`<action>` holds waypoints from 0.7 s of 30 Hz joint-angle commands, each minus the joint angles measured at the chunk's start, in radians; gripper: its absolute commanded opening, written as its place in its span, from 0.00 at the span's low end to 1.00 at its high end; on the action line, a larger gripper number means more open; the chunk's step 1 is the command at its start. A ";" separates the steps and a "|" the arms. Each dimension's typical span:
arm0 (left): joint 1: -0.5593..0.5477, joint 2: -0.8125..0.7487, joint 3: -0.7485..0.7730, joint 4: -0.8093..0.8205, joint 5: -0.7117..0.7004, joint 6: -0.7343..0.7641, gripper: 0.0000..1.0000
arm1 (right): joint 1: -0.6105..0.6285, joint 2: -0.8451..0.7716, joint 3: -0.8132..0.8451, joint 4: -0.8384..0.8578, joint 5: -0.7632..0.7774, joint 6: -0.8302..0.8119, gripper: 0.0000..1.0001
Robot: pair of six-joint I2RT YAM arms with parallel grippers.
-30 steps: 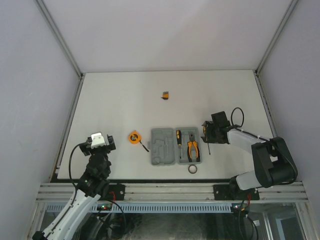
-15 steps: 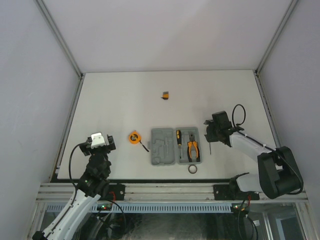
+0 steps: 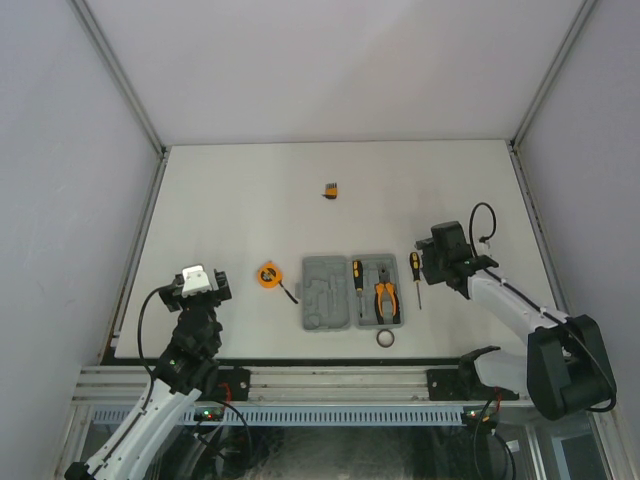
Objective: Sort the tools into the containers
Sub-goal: Pick up the screwdriver from the center of the board.
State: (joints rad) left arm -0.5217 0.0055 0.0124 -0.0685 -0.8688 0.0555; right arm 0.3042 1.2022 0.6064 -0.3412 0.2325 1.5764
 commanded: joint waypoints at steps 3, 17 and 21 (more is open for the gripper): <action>0.000 -0.211 -0.083 0.009 -0.010 0.008 1.00 | -0.029 0.008 0.032 -0.031 0.053 -0.216 0.61; -0.001 -0.211 -0.083 0.009 -0.010 0.007 1.00 | -0.068 0.264 0.316 -0.155 -0.013 -0.763 0.61; -0.001 -0.210 -0.083 0.009 -0.010 0.008 1.00 | -0.056 0.360 0.415 -0.230 -0.041 -0.885 0.58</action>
State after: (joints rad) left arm -0.5217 0.0055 0.0120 -0.0685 -0.8692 0.0555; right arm 0.2417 1.5047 0.9352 -0.4953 0.2218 0.9100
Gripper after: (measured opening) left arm 0.998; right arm 0.595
